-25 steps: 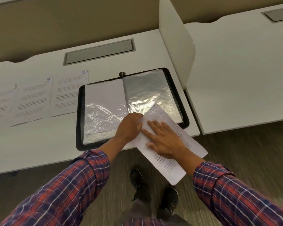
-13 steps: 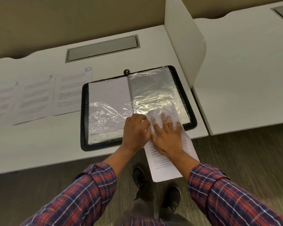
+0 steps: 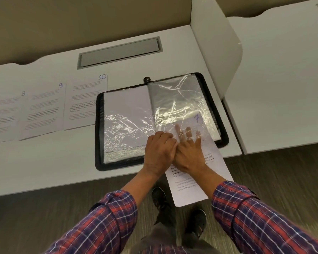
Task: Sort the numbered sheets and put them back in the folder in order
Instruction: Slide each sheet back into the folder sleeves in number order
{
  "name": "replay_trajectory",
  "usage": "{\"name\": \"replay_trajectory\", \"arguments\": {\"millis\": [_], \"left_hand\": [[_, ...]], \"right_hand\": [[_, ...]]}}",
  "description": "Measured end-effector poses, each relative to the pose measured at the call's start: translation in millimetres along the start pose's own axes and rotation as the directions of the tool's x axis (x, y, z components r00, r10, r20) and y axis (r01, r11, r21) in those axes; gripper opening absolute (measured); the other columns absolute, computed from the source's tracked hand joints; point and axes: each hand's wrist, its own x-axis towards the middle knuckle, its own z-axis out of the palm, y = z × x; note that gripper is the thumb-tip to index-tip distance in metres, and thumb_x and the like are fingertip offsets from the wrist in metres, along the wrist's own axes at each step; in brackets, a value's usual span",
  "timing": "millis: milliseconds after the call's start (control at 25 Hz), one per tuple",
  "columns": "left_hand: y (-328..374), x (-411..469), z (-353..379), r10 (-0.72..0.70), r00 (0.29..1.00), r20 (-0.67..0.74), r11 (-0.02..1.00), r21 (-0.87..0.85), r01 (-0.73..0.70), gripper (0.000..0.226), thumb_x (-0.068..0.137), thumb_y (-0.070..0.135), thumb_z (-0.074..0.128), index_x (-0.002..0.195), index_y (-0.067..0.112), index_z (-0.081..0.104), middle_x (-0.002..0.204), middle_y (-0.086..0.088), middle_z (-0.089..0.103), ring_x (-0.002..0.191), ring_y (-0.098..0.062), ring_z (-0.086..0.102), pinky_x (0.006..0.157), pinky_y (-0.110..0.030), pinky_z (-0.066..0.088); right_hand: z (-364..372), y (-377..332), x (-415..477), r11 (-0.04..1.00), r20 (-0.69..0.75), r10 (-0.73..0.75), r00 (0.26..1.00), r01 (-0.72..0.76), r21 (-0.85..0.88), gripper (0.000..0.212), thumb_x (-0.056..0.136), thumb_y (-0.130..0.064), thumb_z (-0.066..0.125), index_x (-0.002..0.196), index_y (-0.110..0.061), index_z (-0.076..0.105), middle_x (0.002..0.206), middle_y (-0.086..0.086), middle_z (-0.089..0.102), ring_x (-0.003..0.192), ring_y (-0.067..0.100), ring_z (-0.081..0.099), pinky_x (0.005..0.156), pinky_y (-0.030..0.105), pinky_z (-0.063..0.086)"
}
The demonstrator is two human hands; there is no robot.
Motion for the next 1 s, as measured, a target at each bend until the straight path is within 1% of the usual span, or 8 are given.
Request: {"name": "replay_trajectory", "arguments": {"millis": [80,200,360,440,600,760,880,1000], "left_hand": [[-1.5,1.6,2.3,-0.003,1.000,0.019,1.000,-0.029,0.004,0.012,0.098,0.021,0.068,0.102,0.012,0.076,0.111,-0.004,0.072,0.108,-0.023,0.062,0.085,-0.039,0.050],[-0.4,5.4,6.4,0.036,0.997,0.070,0.993,-0.113,-0.028,0.015,0.099,0.018,0.068,0.108,0.010,0.075,0.115,-0.008,0.072,0.109,-0.024,0.063,0.091,-0.038,0.054],[1.0,6.8,10.0,-0.027,0.990,0.140,0.977,-0.206,0.056,0.022,0.100,0.013,0.065,0.120,0.005,0.071,0.127,-0.013,0.068,0.119,-0.025,0.062,0.103,-0.032,0.051],[2.4,5.1,12.1,-0.042,0.987,0.155,0.975,-0.209,0.074,0.026,0.100,0.015,0.066,0.122,0.003,0.069,0.131,-0.015,0.066,0.122,-0.026,0.062,0.105,-0.034,0.051],[11.5,9.4,17.7,-0.033,0.982,0.186,0.980,-0.185,0.068,0.025,0.098,0.015,0.067,0.120,0.004,0.069,0.133,-0.014,0.066,0.121,-0.027,0.063,0.102,-0.039,0.055],[17.7,13.8,22.5,0.016,0.984,0.179,0.986,-0.164,0.014,0.021,0.098,0.015,0.066,0.115,0.004,0.070,0.127,-0.013,0.068,0.115,-0.027,0.065,0.100,-0.040,0.055],[19.6,14.8,26.8,0.021,0.982,0.185,0.987,-0.159,0.009,0.018,0.099,0.015,0.065,0.111,0.004,0.071,0.124,-0.013,0.069,0.112,-0.027,0.066,0.099,-0.040,0.055],[21.4,14.4,27.5,0.016,0.983,0.183,0.988,-0.154,0.013,0.014,0.098,0.014,0.064,0.107,0.005,0.071,0.120,-0.011,0.070,0.108,-0.026,0.065,0.096,-0.039,0.055]], "right_hand": [[1.6,2.6,-1.0,0.998,-0.007,0.055,0.998,-0.055,0.034,0.072,0.102,-0.059,0.029,0.161,-0.019,0.029,0.145,0.009,0.061,0.144,0.042,0.046,0.119,0.073,0.004],[6.7,4.9,4.4,0.996,-0.032,0.081,0.996,-0.080,0.029,0.083,0.097,-0.060,0.024,0.167,-0.016,0.014,0.133,0.009,0.070,0.144,0.039,0.047,0.118,0.073,0.007],[9.7,11.7,5.5,0.994,-0.029,0.094,0.995,-0.092,0.062,0.077,0.099,-0.055,0.019,0.161,-0.011,0.031,0.157,0.016,0.048,0.151,0.033,0.037,0.125,0.061,0.012],[15.3,14.2,-11.7,0.986,-0.169,0.091,0.981,-0.066,0.150,0.068,0.106,-0.047,0.032,0.157,-0.003,0.036,0.164,0.021,0.036,0.150,0.034,0.036,0.125,0.055,0.025],[11.2,28.3,-55.8,0.952,-0.509,0.218,0.833,-0.065,0.300,0.029,0.102,-0.028,0.059,0.124,-0.009,0.063,0.130,0.013,0.063,0.117,0.028,0.061,0.095,0.044,0.049],[-0.8,42.4,-88.6,0.695,-0.262,0.668,0.697,-0.458,0.554,0.052,0.096,-0.049,0.067,0.134,-0.018,0.050,0.130,0.004,0.054,0.115,0.021,0.052,0.093,0.041,0.040],[0.9,52.1,-103.7,0.423,0.010,0.707,0.707,-0.435,0.795,0.044,0.099,-0.044,0.065,0.135,-0.022,0.051,0.125,0.000,0.058,0.111,0.018,0.059,0.086,0.034,0.047],[-5.5,59.1,-97.0,0.245,0.127,0.713,0.690,-0.415,0.876,0.022,0.102,-0.035,0.064,0.118,-0.020,0.064,0.107,-0.003,0.069,0.097,0.017,0.068,0.073,0.029,0.055]]}}
